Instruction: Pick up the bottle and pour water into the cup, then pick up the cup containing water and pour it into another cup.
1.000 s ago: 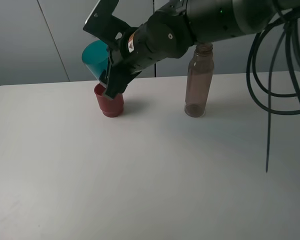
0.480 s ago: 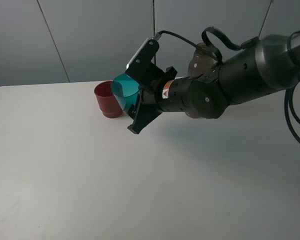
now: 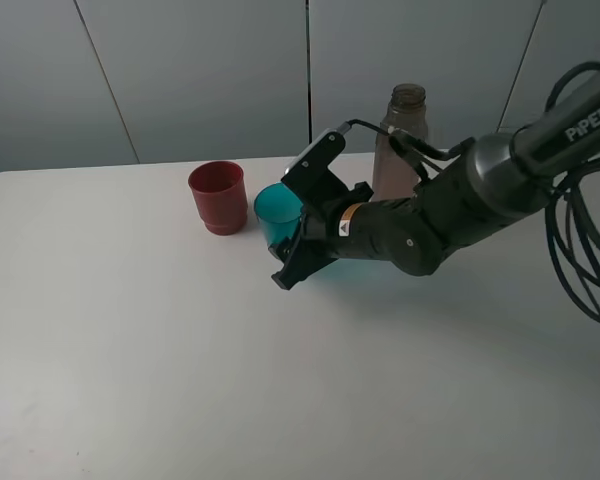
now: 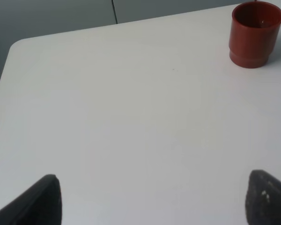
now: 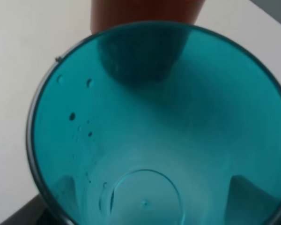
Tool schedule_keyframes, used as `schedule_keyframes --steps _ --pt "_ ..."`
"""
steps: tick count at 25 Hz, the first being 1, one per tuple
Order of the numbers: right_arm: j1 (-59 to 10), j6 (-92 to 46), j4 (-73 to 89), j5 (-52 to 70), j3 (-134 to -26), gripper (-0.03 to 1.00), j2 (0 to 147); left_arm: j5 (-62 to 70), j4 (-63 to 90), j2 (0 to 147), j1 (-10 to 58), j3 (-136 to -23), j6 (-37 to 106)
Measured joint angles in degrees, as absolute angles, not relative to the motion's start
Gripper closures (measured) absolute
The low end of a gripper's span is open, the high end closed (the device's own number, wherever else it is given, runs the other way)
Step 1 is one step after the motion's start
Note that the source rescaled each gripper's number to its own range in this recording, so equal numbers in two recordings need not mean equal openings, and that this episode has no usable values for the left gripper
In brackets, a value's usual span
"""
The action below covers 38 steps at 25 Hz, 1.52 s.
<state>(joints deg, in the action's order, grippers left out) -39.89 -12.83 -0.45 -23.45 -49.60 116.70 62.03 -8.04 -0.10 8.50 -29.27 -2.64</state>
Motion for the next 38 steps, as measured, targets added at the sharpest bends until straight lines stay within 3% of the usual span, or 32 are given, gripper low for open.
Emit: schedule_keyframes --steps 14,15,16,19,21,30,38 --pt "-39.9 -11.6 -0.5 -20.7 -49.6 0.85 117.9 62.0 -8.0 -0.1 8.5 -29.3 -2.6" --pt "-39.9 -11.6 -0.5 -20.7 -49.6 0.79 117.9 62.0 -8.0 -0.1 8.5 -29.3 -2.6" --pt "-39.9 -11.6 -0.5 -20.5 -49.6 0.65 117.9 62.0 -8.0 -0.1 8.5 -29.3 -2.6" --pt "-39.9 -11.5 -0.5 -20.5 -49.6 0.15 117.9 62.0 -8.0 -0.1 8.5 -29.3 -2.6" --pt "-39.9 -11.5 -0.5 -20.5 -49.6 0.00 117.9 62.0 -8.0 -0.1 8.5 -29.3 -2.4" --pt "-39.9 -11.5 -0.7 -14.9 -49.5 -0.03 108.7 62.0 -8.0 -0.1 8.5 -29.3 -2.4" --pt "-39.9 -7.1 2.2 11.2 -49.5 -0.03 89.0 62.0 -8.0 -0.1 8.5 -29.3 -2.4"
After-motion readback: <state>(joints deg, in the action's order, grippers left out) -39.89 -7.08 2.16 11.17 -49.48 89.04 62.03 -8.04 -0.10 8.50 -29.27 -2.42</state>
